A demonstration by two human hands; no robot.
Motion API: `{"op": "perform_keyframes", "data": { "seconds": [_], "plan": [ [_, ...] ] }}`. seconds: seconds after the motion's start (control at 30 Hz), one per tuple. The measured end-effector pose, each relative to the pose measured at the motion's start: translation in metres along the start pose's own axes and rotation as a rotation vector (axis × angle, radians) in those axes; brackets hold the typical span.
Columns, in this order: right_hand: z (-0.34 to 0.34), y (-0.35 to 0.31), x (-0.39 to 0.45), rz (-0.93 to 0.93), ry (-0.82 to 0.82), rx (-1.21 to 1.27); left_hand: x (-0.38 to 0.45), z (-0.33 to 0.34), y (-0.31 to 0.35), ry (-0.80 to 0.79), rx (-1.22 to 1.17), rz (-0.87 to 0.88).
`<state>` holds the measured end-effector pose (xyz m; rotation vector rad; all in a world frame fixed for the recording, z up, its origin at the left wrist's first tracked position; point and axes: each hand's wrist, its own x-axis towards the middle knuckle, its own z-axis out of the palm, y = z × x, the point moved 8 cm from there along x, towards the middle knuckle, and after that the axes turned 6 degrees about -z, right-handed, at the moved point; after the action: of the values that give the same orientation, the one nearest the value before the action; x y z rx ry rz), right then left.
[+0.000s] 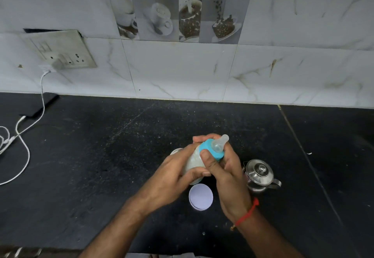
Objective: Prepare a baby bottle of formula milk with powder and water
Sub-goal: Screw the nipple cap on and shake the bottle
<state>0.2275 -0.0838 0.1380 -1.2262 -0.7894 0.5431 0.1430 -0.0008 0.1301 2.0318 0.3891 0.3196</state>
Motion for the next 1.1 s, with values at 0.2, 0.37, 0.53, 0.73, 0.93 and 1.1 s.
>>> {"op": "perform_keyframes", "data": {
  "seconds": [0.2, 0.37, 0.53, 0.73, 0.93, 1.1],
  "plan": [
    [-0.002, 0.000, 0.007, 0.141, -0.081, 0.022, -0.004, -0.012, -0.011, 0.281, -0.233, -0.117],
    [-0.035, -0.038, 0.019, -0.016, 0.171, 0.078, -0.003, -0.027, -0.004, 0.349, -0.382, -0.125],
    [-0.068, -0.056, 0.031, -0.223, 0.413, -0.016, -0.021, -0.057, -0.012, 0.527, -0.448, -0.091],
    [-0.051, -0.048, 0.038, -0.202, 0.321, 0.009, -0.030, -0.062, -0.019, 0.576, -0.426, -0.110],
    [-0.025, -0.050, 0.046, -0.202, 0.159, -0.062, -0.024, -0.055, -0.019, 0.569, -0.423, -0.124],
    [-0.018, -0.040, 0.045, -0.170, 0.075, -0.105, -0.021, -0.052, -0.020, 0.603, -0.422, -0.149]
  ]
}}
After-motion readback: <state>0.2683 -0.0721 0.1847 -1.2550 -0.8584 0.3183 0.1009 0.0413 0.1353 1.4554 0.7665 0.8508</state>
